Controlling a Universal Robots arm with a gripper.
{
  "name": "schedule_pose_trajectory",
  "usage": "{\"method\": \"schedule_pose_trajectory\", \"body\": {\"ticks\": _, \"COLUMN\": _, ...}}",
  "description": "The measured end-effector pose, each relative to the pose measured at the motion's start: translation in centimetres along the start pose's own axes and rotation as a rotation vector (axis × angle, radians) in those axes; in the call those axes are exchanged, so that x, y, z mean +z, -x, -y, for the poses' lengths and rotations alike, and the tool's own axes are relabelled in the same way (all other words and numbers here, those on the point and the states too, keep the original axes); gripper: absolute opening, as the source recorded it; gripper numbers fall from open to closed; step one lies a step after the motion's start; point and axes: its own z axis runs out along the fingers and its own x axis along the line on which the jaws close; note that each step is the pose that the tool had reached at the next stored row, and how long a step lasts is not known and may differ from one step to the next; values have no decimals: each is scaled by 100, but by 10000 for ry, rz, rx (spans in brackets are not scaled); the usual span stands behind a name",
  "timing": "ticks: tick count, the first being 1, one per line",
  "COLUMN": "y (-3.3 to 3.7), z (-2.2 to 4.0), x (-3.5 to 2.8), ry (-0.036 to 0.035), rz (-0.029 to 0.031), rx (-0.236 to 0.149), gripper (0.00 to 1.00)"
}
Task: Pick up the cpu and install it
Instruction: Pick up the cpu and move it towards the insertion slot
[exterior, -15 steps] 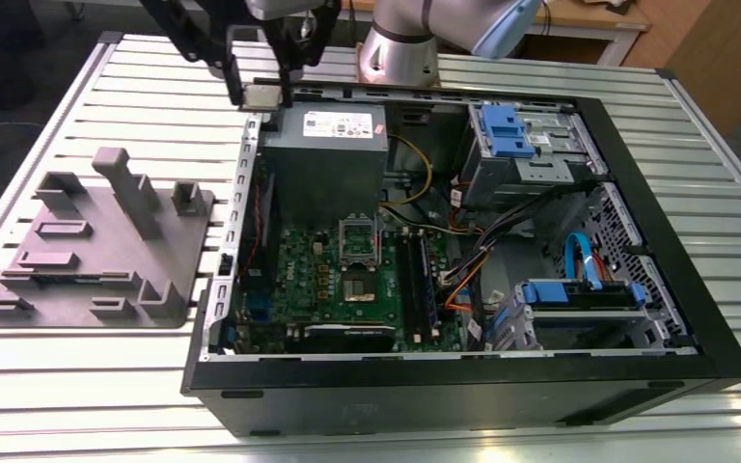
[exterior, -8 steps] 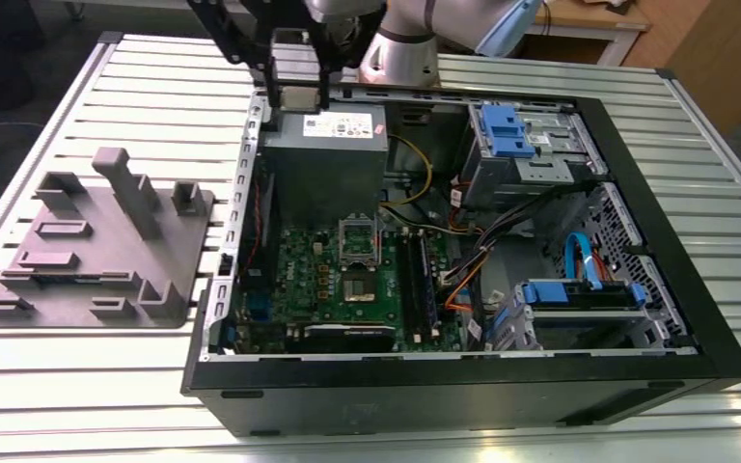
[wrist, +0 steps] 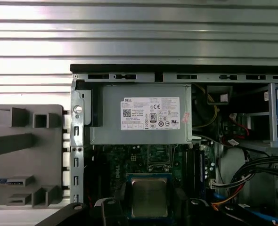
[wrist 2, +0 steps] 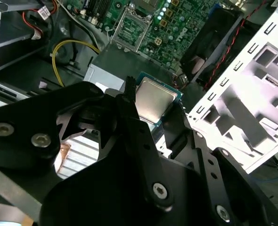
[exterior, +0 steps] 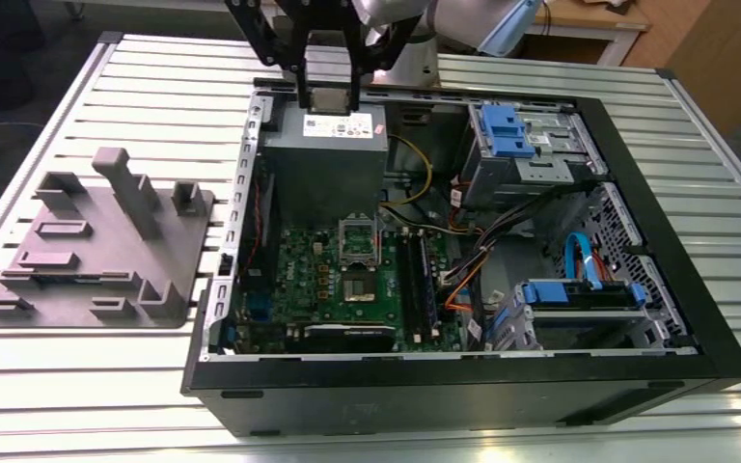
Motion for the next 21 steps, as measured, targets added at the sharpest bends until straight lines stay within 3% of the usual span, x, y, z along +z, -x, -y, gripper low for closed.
{"method": "schedule_pose_trajectory", "body": {"ticks": 8, "y": 5, "z": -1, "x": 1, "ry": 1, "rz": 0, "rx": 0, "gripper": 47}}
{"method": "schedule_pose_trajectory", "body": {"ticks": 21, "y": 128, "z": -3, "x": 5, "ry": 1, "rz": 0, "rx": 1, "gripper": 47}}
